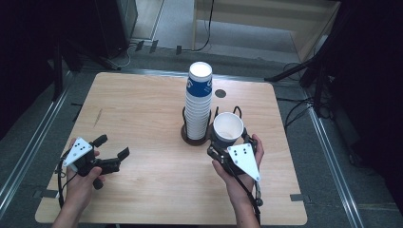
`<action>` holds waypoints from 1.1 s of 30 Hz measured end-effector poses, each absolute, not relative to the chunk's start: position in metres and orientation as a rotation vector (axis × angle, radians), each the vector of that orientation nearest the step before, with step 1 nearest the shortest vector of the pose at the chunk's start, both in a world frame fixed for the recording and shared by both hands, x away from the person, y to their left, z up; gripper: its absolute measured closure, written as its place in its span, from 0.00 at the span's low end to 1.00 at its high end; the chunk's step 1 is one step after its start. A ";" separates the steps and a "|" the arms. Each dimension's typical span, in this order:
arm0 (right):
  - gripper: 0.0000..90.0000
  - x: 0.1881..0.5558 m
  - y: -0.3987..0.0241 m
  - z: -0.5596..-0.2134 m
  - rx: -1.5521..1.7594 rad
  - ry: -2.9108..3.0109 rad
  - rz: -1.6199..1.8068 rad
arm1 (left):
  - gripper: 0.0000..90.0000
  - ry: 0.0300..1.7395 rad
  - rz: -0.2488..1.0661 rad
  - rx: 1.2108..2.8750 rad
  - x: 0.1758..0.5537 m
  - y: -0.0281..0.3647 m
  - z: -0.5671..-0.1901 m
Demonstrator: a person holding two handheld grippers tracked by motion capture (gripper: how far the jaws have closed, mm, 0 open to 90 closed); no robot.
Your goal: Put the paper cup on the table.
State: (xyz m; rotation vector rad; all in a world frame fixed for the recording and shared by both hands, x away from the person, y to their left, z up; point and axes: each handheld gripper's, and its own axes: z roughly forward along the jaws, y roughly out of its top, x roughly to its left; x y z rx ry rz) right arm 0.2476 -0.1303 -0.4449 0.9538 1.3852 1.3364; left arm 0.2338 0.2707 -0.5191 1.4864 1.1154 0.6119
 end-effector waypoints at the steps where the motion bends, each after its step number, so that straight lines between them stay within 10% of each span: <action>1: 0.22 0.249 -0.132 -0.445 0.950 1.382 1.331 | 0.00 1.124 0.628 1.495 0.234 0.273 -0.521; 33: 0.22 0.278 -0.194 -0.447 1.057 1.268 1.284 | 0.00 1.238 0.765 1.573 0.240 0.282 -0.550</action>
